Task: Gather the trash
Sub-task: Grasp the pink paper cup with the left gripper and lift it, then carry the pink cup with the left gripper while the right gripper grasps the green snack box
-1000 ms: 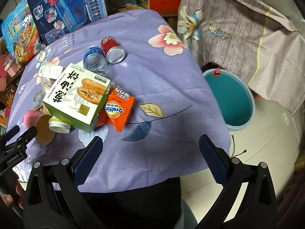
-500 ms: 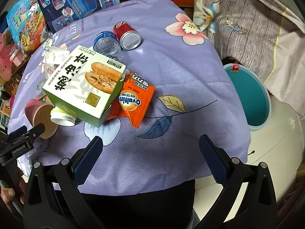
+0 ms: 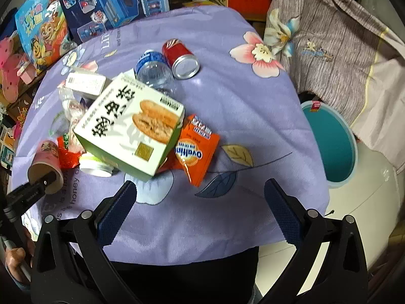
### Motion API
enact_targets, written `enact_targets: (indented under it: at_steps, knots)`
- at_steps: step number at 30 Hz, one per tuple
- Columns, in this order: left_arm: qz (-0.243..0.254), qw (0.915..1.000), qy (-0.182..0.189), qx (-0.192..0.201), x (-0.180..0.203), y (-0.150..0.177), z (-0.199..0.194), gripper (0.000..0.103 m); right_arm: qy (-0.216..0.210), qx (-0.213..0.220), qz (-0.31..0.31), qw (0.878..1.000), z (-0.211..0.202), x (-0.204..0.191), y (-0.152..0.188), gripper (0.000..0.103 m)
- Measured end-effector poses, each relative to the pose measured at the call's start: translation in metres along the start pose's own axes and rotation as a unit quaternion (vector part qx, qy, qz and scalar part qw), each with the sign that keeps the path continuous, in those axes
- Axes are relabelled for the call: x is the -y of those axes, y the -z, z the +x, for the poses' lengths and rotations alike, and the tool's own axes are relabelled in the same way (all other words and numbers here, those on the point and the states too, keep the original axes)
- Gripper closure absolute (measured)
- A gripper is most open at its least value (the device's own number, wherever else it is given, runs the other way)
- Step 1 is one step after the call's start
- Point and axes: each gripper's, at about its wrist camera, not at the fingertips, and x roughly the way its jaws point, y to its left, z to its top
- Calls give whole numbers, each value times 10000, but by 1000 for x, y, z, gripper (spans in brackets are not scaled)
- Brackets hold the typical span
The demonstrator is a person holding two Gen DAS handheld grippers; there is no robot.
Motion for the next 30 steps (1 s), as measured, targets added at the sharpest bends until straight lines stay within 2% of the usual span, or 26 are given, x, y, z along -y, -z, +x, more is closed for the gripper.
enact_targets:
  at_steps: [6,12,17,20,25,28,30]
  knots:
    - [-21,9999,-18,106,-14,-2,5,91,59,94,89,9999,-8,7,-14,6]
    - [238,9988,-10,433,-14,4,-18,96,75,209,61,9997,-11,8,-23,6]
    - [516,9963,221,654,-5,11,-41,96,22,251,25,9997,-11,7,-23,6]
    - [711,9930,508,800,8,10,-54,96,-9,226,10,9997,-8,8,-21,6]
    - [1193,9848,945,835,42,5,-64,96,471,368,-31,9982,-3,16,-16,6]
    - [1358,9827,1007,760,57,2,-59,96,367,157,-66,9992,8,15,-14,6]
    - [1386,9828,997,698,62,-1,-54,96,81,36,-138,9999,13,6,-12,6]
